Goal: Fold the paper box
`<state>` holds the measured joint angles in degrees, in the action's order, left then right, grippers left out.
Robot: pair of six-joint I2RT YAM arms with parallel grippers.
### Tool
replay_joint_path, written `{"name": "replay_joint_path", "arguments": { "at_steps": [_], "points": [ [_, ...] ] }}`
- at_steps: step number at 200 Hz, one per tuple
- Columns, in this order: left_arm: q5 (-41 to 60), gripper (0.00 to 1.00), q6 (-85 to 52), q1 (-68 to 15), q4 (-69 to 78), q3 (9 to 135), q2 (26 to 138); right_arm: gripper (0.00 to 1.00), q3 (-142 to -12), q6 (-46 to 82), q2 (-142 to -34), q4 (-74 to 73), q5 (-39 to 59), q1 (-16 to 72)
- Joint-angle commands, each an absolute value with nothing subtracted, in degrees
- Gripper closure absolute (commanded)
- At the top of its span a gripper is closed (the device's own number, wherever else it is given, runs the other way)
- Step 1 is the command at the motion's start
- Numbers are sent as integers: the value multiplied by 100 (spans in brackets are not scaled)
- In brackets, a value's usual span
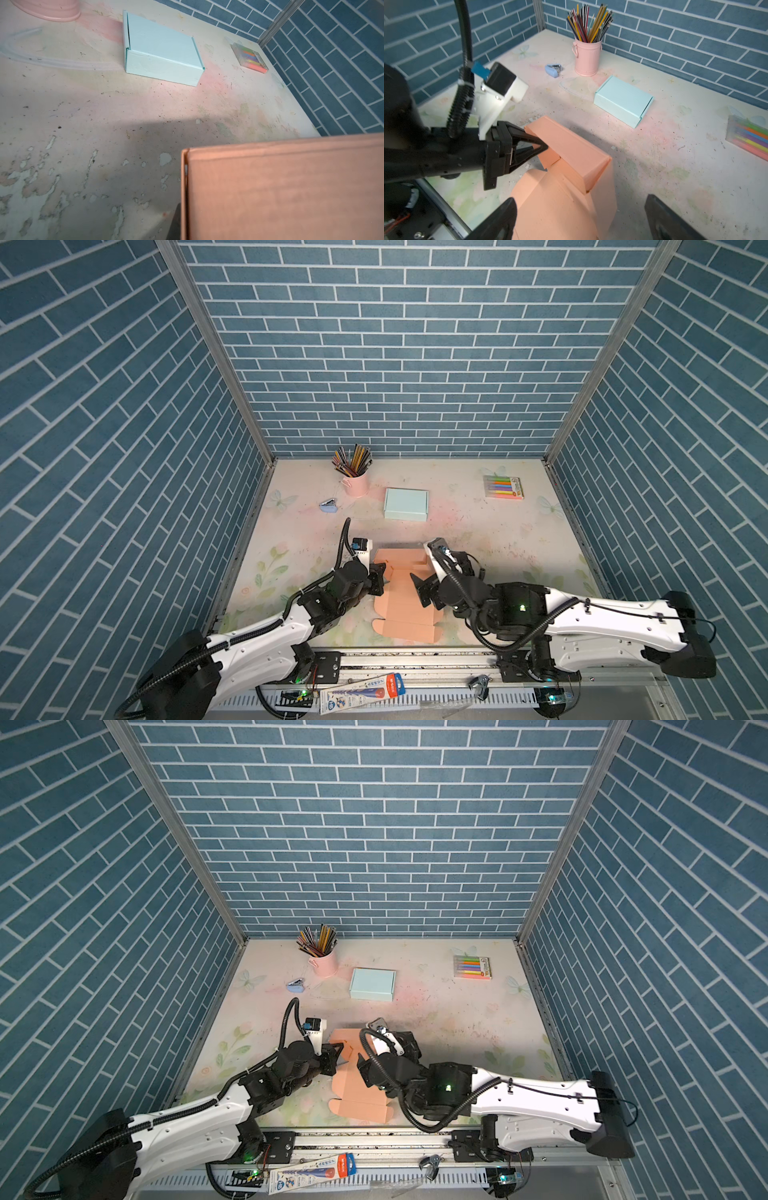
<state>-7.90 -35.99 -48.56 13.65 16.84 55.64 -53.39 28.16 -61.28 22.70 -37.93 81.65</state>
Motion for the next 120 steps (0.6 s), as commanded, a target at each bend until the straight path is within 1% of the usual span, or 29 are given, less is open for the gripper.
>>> {"name": "replay_joint_path", "arguments": {
  "at_steps": [1,25,51,77,96,120],
  "points": [
    [-887,95,-3393,-4796,1259,1838,5645,5,-5035,2709,-5874,2352,-3647,8042],
    [-514,95,-3428,-4615,1414,1794,5721,12,-4480,2482,-5453,2085,-3523,8018],
    [-390,95,-3415,-4547,1418,1791,5690,21,-3965,2383,-4826,1923,-3566,7960],
    [-311,95,-3367,-4540,1367,1841,5682,27,-3397,2114,-4141,1411,-3209,7707],
    [-275,95,-3332,-4543,1315,1876,5679,30,-3269,1984,-4162,1320,-2800,7397],
    [-222,95,-3305,-4550,1294,1912,5708,35,-3332,1819,-4578,1177,-2621,7350]
  ]
}}
